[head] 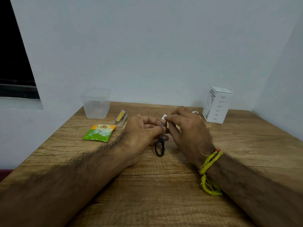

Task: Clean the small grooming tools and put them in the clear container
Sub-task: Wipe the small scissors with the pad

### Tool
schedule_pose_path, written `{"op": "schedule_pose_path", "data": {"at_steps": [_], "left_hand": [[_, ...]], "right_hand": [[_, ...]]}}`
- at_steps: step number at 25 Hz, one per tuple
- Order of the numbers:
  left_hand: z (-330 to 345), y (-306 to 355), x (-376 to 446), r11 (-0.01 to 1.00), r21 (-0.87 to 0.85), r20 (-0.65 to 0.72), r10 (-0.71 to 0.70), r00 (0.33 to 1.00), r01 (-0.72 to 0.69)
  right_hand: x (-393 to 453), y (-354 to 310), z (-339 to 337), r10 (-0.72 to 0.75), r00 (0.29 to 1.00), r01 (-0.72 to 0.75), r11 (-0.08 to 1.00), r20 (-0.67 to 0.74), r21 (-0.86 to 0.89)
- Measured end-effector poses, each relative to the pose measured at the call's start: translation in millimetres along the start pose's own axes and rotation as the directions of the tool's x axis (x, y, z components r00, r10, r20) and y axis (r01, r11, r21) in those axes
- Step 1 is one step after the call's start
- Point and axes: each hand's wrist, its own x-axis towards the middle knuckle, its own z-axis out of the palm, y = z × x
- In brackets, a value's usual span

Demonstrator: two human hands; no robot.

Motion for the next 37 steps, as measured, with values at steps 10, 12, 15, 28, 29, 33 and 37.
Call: {"op": "schedule_pose_path", "data": {"at_steps": [10,12,15,28,29,33,37], "left_hand": [[2,2,-1,0.995,0.096,-0.008,0.03,1.0,-0.029],[4,2,-1,0.993,0.113,0.0,0.032,1.0,-0.031],[2,0,-2,0.987,0.149,0.02,0.061,0.998,-0.064],[1,-3,1,0.973,0.196,0.066,0.109,0.992,-0.12],[1,-3,1,0.971,0.203,0.074,0.11,0.991,-0.123],[0,-3,0,0.974,0.196,0.083,0.096,0.992,-0.11],[0,-2,3,0.993,0.111,0.015,0.043,0.999,-0.044]], "right_hand": [[0,0,-3,0.046,0.998,-0.048,0.997,0.03,0.053],[0,1,-2,0.041,0.998,-0.043,0.998,0.04,0.038],[0,3,-2,0.047,0.997,-0.049,0.998,0.065,0.039],[2,0,-5,0.158,0.985,-0.144,0.975,-0.07,0.17],[2,0,-5,0.17,0.984,-0.159,0.971,-0.048,0.179],[5,5,-7,0.303,0.951,-0.278,0.921,-0.054,0.275],[3,3,-12,0.228,0.97,-0.199,0.942,-0.08,0.271]]}}
